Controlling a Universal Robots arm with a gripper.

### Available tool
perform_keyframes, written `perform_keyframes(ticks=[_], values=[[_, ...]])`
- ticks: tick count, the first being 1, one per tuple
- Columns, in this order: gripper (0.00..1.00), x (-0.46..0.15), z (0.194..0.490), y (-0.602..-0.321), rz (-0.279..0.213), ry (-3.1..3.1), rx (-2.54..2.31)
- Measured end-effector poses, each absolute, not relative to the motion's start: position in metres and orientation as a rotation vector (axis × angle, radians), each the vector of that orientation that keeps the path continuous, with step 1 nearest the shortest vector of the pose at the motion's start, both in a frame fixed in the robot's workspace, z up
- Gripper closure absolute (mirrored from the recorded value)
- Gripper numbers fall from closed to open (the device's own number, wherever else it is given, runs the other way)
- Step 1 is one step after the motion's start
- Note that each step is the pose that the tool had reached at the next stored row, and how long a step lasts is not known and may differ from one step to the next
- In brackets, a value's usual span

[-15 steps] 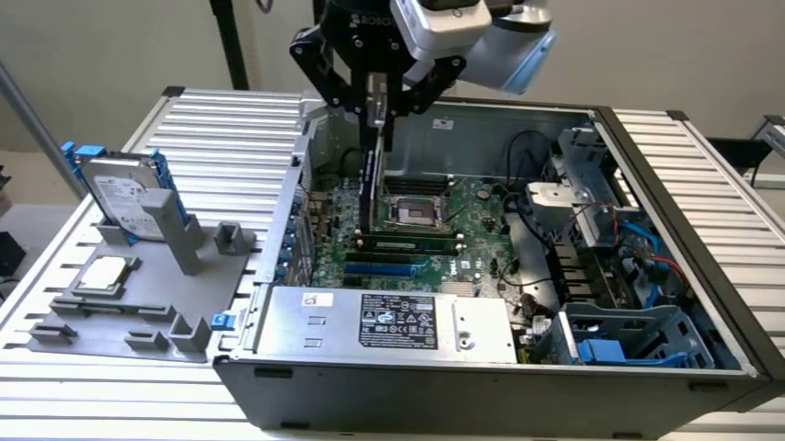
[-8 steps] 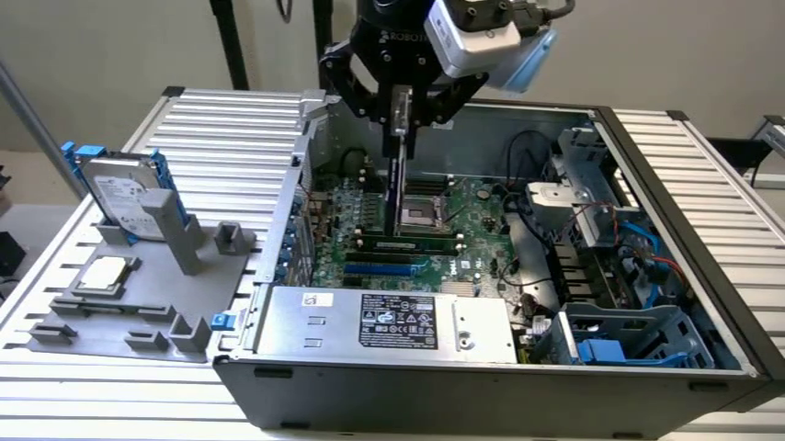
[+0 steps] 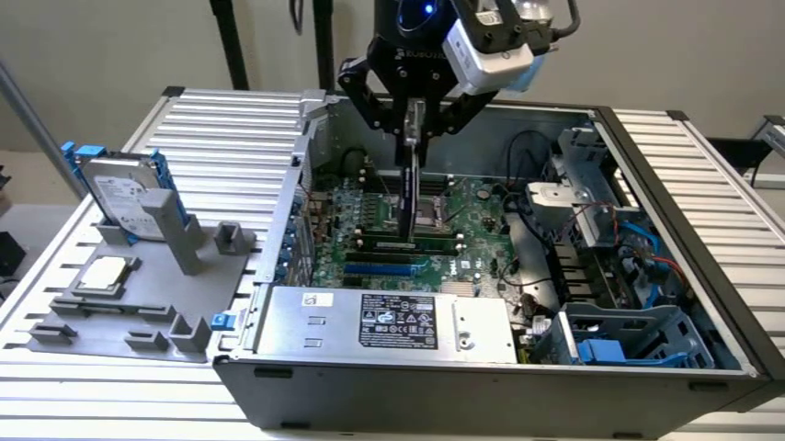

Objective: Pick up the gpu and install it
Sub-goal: 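Pick up the gpu and move the gpu toward the slot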

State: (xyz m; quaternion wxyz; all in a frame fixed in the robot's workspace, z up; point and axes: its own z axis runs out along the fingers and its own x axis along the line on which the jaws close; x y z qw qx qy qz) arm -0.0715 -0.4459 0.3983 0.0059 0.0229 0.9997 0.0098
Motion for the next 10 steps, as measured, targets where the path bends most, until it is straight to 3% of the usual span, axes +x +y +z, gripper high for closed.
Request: perform_keyframes(ticks=[10], values=[[0.74,-0.054,0.381,-0.441,0.03,3.129,0.04]])
